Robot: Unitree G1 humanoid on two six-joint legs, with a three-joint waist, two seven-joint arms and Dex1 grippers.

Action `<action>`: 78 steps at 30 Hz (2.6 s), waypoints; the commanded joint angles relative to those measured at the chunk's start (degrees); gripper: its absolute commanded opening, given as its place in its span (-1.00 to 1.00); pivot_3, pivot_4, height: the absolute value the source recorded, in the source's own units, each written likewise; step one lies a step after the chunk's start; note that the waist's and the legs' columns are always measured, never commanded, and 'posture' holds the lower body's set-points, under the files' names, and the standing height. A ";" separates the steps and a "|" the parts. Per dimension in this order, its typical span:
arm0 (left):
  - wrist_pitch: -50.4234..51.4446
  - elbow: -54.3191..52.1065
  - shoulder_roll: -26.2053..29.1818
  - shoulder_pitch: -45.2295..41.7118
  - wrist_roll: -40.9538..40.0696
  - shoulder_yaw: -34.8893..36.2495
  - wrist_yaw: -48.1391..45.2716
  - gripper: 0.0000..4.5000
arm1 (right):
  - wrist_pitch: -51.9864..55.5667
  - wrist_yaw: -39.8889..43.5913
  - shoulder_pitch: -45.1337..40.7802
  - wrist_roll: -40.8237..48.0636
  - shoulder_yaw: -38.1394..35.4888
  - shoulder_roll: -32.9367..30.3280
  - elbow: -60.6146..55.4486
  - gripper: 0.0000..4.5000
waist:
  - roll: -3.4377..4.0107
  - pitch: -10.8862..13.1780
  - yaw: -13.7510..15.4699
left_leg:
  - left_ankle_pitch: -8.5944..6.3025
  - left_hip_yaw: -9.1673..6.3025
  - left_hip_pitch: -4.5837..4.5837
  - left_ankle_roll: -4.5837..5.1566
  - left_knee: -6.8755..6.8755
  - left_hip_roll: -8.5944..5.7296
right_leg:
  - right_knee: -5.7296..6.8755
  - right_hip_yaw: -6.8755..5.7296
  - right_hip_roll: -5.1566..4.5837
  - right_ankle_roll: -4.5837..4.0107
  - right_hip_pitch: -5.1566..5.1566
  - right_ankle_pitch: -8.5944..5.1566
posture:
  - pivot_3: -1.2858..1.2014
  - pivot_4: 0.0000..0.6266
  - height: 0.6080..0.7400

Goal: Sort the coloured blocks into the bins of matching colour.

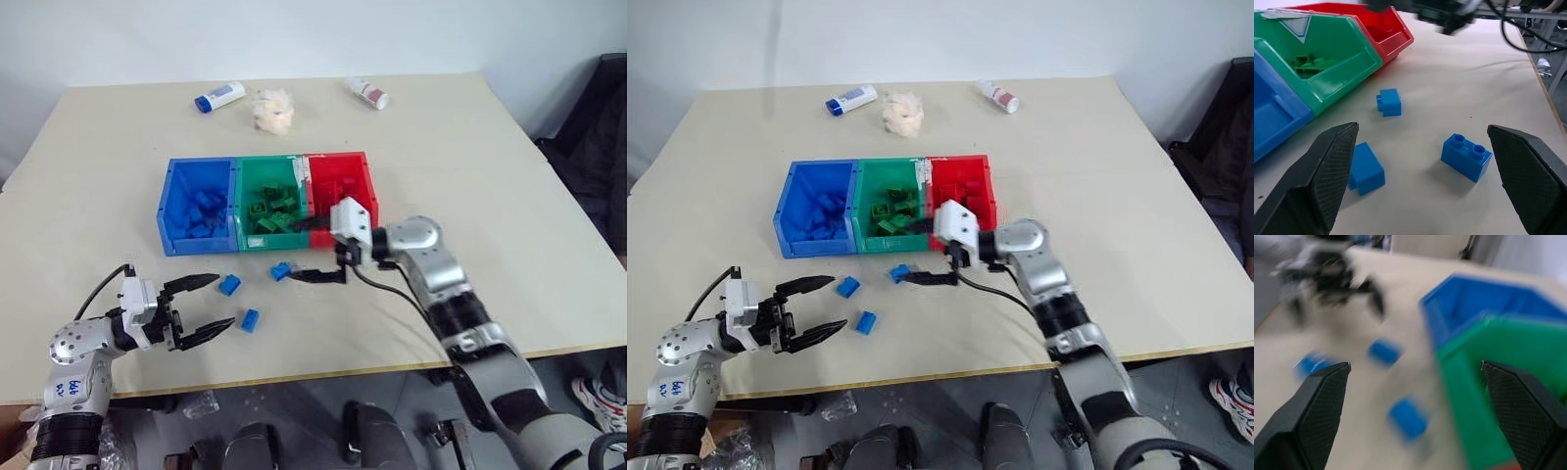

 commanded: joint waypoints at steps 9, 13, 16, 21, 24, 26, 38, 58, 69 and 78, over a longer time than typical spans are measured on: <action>-0.46 -7.30 3.34 11.02 -2.60 7.48 0.97 1.00 | 4.62 7.20 14.98 7.42 -6.13 -17.12 -12.38 0.98 | -0.01 0.01 0.01 | -0.04 0.07 0.05 -0.01 -0.01 0.01 | -0.11 0.03 0.00 0.00 0.01 0.00 | 0.03 -0.52 1.00; 1.17 -15.21 3.60 21.88 -4.07 12.86 2.47 1.00 | 3.96 8.30 14.44 8.76 -6.60 -16.84 -10.16 0.98 | 0.00 0.01 -0.03 | -0.10 0.11 0.16 -0.07 -0.01 0.14 | -0.11 0.10 0.11 -0.05 0.05 -0.01 | 0.03 -0.52 1.00; 2.89 -23.24 2.25 31.22 -5.33 16.82 4.91 1.00 | 3.16 8.28 12.49 8.59 -6.59 -16.04 -6.93 0.98 | -0.03 0.04 0.15 | -0.12 0.14 0.15 -0.07 -0.02 0.16 | -0.21 0.10 0.15 -0.06 0.05 -0.01 | 0.03 -0.52 1.00; 3.94 -33.32 -1.06 40.31 -5.13 18.17 9.46 1.00 | 1.61 9.52 10.42 8.29 -6.39 -15.27 -2.75 0.98 | -0.01 0.04 0.67 | -0.21 0.17 0.16 -0.03 0.06 0.18 | -0.45 0.14 0.15 -0.07 0.08 -0.02 | 0.03 -0.52 1.00; 4.81 -37.94 -3.10 42.73 -4.24 16.63 12.36 1.00 | 0.34 10.67 9.59 8.34 -6.27 -14.78 -0.13 0.98 | -0.01 0.04 0.97 | -0.22 0.17 0.16 -0.04 0.10 0.21 | -0.45 0.15 0.17 -0.10 0.08 -0.03 | 0.03 -0.52 1.00; 6.07 -40.32 -3.74 43.44 -2.89 14.78 14.45 1.00 | -0.93 11.33 8.86 8.27 -6.32 -14.26 2.04 0.98 | 0.00 0.04 1.03 | -0.22 0.18 0.16 -0.05 0.10 0.22 | -0.44 0.15 0.21 -0.12 0.08 -0.04 | 0.03 -0.52 1.00; 17.73 -43.94 -6.16 24.86 9.86 -4.93 32.31 1.00 | -3.69 9.25 9.15 7.58 -7.26 -12.84 4.75 0.98 | 0.03 0.02 1.76 | -0.21 0.20 0.15 -0.06 0.37 0.26 | -0.30 0.20 0.26 -0.16 0.11 -0.01 | 0.03 -0.52 1.00; 18.32 -34.75 -2.04 15.38 16.02 -12.87 32.34 -0.49 | -0.50 0.71 16.74 8.75 -8.74 -13.07 -7.08 1.00 | 0.15 -0.04 1.73 | -0.32 0.25 0.16 -0.07 0.58 0.34 | -0.03 0.26 0.31 -0.16 0.09 -0.01 | 0.03 -0.52 1.00; 22.08 -37.31 -2.29 8.12 10.50 -8.04 33.95 -1.00 | -0.71 -0.90 17.92 8.72 -10.31 -12.97 -7.94 1.00 | 0.15 -0.03 1.78 | -0.35 0.24 0.15 -0.04 0.67 0.36 | -0.02 0.26 0.32 -0.16 0.09 -0.01 | 0.03 -0.52 1.00; 22.35 -28.60 -2.12 -7.83 12.51 -1.90 41.61 -1.00 | -1.80 -1.51 17.68 8.39 -10.18 -12.36 -6.56 1.00 | 0.14 -0.03 1.93 | -0.35 0.23 0.11 -0.04 0.78 0.36 | 0.13 0.26 0.33 -0.14 0.12 0.01 | 0.03 -0.52 1.00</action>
